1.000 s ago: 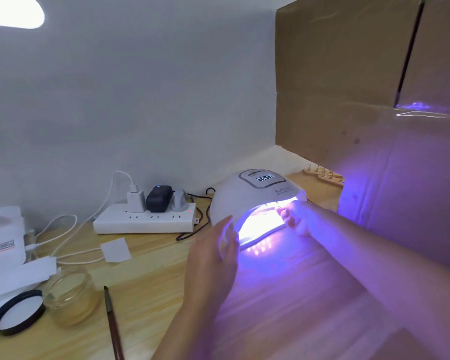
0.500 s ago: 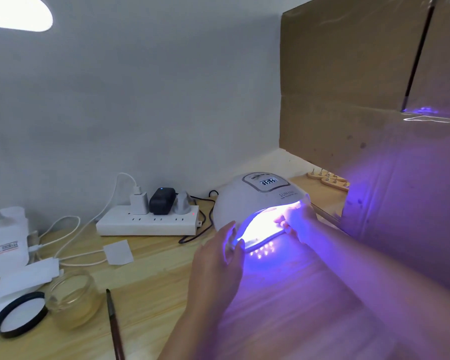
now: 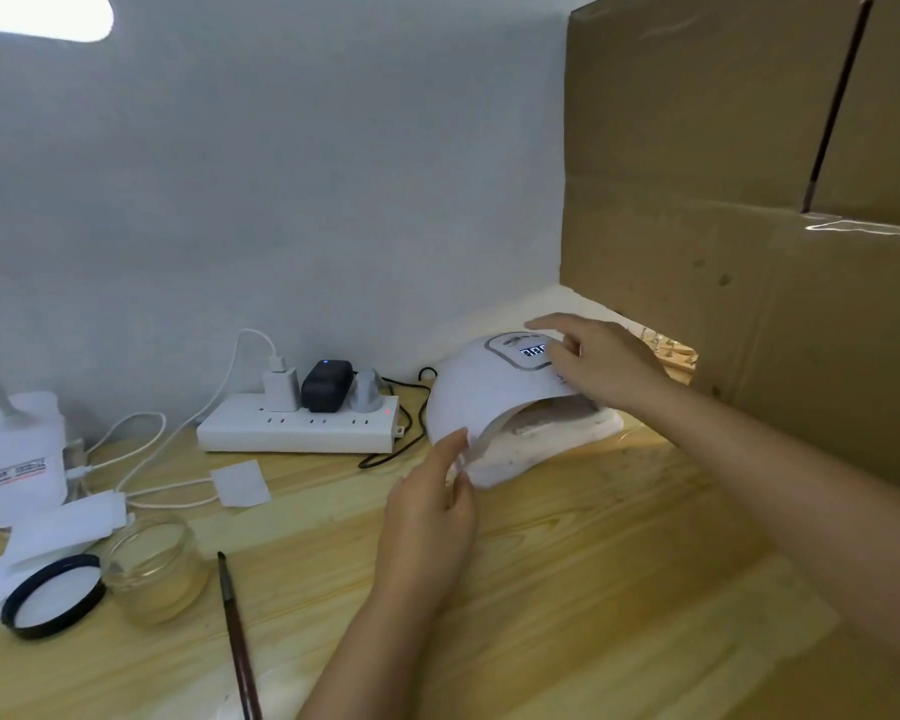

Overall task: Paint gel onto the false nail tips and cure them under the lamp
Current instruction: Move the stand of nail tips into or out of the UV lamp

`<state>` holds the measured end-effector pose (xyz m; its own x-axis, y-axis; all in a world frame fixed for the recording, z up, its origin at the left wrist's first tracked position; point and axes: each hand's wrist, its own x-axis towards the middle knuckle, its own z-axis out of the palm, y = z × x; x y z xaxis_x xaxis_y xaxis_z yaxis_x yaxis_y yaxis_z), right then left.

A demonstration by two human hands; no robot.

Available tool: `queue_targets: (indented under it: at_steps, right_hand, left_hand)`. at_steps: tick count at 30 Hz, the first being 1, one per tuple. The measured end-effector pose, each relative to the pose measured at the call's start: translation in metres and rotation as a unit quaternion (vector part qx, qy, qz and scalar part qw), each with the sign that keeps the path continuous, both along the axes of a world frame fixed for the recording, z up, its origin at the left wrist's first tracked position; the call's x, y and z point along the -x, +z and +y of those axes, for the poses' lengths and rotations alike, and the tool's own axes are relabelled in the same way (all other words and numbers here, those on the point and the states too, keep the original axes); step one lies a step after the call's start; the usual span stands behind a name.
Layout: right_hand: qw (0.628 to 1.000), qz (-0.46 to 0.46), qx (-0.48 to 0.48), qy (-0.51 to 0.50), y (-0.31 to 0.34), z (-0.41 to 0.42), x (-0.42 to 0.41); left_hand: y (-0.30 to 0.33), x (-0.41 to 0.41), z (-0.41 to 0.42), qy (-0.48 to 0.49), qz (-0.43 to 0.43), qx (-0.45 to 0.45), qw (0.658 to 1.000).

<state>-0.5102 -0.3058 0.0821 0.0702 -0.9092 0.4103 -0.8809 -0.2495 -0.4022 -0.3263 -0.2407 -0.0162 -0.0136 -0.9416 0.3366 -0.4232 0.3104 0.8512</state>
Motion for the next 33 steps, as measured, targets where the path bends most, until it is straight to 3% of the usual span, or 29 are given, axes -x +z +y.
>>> queue_targets:
  at_steps: [6, 12, 15, 19, 22, 24, 26, 30, 33]
  right_hand:
    - [0.982, 0.167, -0.086, -0.010, 0.015, -0.018, -0.008]
    - [0.929, 0.362, -0.055, -0.061, 0.019, -0.014, -0.023]
    - [0.916, 0.390, -0.053, -0.076, 0.022, -0.012, -0.029]
    - [0.965, 0.236, -0.053, -0.105, 0.011, -0.002, -0.028]
    - [0.990, -0.016, 0.051, -0.131, -0.003, 0.016, -0.041]
    - [0.959, -0.221, 0.130, -0.119, -0.015, 0.032, -0.063]
    - [0.905, -0.376, 0.172, -0.102, -0.032, 0.053, -0.092]
    - [0.819, -0.540, 0.166, -0.105, -0.063, 0.085, -0.133]
    - [0.753, -0.633, 0.131, -0.121, -0.065, 0.091, -0.157]
  left_hand:
    - [0.001, 0.000, -0.002, -0.008, 0.030, -0.018, 0.999]
    - [0.002, 0.001, 0.000, -0.011, 0.046, -0.025, 0.999]
    - [0.002, 0.002, 0.000, -0.011, 0.046, -0.029, 0.998]
    - [0.004, 0.003, -0.002, -0.005, 0.086, -0.033, 0.996]
    - [0.005, 0.004, -0.003, 0.005, 0.103, -0.035, 0.994]
    - [0.006, 0.004, -0.003, 0.008, 0.108, -0.035, 0.993]
    - [0.006, 0.003, -0.003, 0.011, 0.119, -0.035, 0.992]
    - [0.013, -0.004, -0.002, 0.040, 0.161, -0.006, 0.986]
    - [0.024, -0.012, 0.001, 0.057, 0.360, -0.039, 0.930]
